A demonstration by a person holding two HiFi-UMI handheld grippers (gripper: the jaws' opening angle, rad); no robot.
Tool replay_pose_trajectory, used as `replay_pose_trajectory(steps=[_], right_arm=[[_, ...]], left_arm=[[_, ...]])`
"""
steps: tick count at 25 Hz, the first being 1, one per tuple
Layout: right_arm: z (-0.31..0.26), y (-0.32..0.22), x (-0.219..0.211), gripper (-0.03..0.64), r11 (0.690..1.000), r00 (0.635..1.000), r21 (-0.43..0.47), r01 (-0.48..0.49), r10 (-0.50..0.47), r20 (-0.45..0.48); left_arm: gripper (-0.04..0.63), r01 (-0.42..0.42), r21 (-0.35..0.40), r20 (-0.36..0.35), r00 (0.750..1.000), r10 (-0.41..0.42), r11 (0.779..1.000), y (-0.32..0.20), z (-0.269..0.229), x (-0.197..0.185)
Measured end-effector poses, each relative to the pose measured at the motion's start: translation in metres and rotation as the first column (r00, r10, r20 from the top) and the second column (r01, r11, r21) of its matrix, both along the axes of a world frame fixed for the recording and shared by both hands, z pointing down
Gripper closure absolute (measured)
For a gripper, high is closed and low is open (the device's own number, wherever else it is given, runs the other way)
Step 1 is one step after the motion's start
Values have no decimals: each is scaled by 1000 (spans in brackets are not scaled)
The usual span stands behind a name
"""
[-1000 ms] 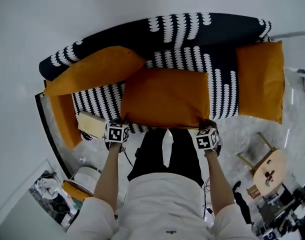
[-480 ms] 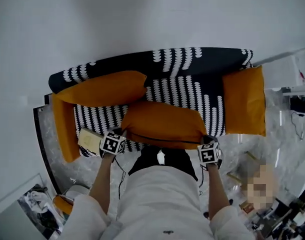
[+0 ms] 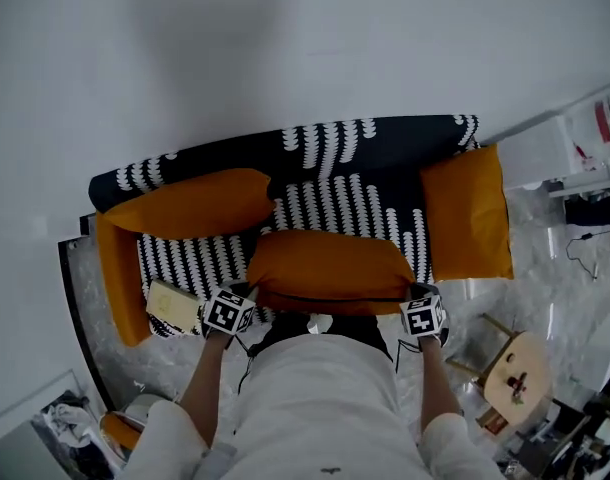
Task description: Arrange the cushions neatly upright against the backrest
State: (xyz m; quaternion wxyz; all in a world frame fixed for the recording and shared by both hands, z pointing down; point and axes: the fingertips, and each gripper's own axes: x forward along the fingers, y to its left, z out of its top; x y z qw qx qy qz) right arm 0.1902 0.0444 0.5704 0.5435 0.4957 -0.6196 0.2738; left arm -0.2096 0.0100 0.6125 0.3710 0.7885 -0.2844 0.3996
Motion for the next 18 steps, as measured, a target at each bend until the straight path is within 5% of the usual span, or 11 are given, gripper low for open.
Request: replay_pose_trajectory(steps=[18], right_arm=[[33,-119,182,601,986,985,11,166,-166,50]], left_arm=[[549,173,-51,80,982,-169,984,-46,5,179]])
